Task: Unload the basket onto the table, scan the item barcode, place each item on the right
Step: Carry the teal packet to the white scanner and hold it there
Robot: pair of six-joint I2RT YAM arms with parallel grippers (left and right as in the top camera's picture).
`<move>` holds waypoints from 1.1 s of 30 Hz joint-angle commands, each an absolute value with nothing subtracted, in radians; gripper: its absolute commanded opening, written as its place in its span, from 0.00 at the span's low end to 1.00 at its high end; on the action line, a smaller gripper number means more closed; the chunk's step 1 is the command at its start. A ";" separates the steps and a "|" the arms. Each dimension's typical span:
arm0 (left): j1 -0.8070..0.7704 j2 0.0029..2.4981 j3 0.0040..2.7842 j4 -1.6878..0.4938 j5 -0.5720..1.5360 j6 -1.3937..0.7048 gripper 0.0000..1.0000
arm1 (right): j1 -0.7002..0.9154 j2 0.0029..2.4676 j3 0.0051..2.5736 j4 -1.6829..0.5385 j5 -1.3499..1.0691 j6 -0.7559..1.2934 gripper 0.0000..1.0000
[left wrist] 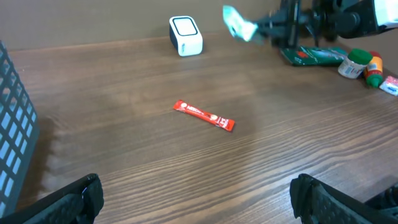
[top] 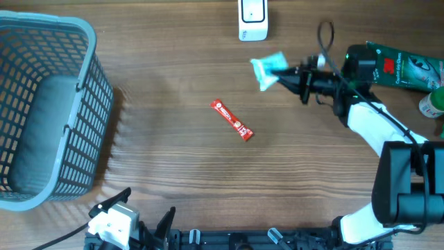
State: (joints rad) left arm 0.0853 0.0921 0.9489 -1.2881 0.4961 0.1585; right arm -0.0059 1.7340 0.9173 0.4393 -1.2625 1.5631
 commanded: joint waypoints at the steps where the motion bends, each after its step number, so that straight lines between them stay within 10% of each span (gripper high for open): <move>1: 0.083 0.085 0.948 -1.287 0.505 0.149 1.00 | 0.056 1.731 0.929 0.635 -1.135 1.188 0.05; 14: 0.083 0.085 0.948 -1.287 0.505 0.149 1.00 | 0.208 1.794 1.069 0.413 -0.469 0.979 0.11; 33: 0.083 0.085 0.948 -1.287 0.505 0.149 1.00 | 0.272 2.365 1.678 0.243 -0.526 1.099 0.05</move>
